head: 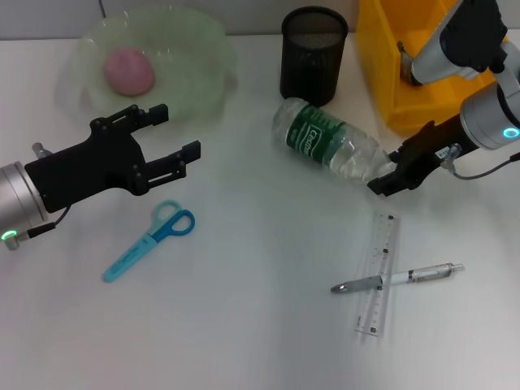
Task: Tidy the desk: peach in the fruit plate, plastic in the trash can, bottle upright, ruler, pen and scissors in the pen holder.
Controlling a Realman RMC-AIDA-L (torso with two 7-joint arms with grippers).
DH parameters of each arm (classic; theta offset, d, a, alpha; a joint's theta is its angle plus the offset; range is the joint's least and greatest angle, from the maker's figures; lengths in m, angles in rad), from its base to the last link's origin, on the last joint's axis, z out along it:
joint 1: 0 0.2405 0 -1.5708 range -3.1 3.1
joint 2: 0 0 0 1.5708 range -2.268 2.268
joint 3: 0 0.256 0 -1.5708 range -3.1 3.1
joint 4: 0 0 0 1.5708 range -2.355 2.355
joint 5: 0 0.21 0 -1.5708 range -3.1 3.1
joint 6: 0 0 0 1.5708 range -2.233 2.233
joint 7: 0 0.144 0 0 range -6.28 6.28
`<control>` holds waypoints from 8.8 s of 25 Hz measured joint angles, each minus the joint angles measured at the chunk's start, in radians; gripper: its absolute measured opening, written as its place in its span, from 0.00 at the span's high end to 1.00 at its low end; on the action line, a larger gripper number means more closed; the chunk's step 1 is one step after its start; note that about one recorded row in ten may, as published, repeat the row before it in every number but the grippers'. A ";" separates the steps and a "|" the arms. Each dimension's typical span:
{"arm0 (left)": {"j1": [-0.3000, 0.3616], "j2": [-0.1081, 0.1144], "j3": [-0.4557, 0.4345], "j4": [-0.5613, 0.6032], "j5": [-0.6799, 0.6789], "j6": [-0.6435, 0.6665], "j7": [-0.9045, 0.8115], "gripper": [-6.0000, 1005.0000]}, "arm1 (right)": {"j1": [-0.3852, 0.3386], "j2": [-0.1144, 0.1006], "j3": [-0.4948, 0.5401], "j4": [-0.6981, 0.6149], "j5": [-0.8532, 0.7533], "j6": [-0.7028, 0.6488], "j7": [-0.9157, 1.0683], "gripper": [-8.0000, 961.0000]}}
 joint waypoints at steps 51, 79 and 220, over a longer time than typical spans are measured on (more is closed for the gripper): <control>0.000 0.014 0.000 0.012 0.001 0.002 0.000 0.22 | -0.158 0.007 0.013 -0.354 0.156 -0.151 -0.044 0.54; -0.005 0.017 0.012 0.014 0.001 0.016 -0.007 0.21 | -0.327 0.005 0.102 -0.398 0.553 -0.156 -0.329 0.54; 0.216 0.037 -0.136 0.002 -0.009 0.131 0.100 0.22 | 0.241 0.014 -0.714 0.345 1.720 0.438 -0.726 0.54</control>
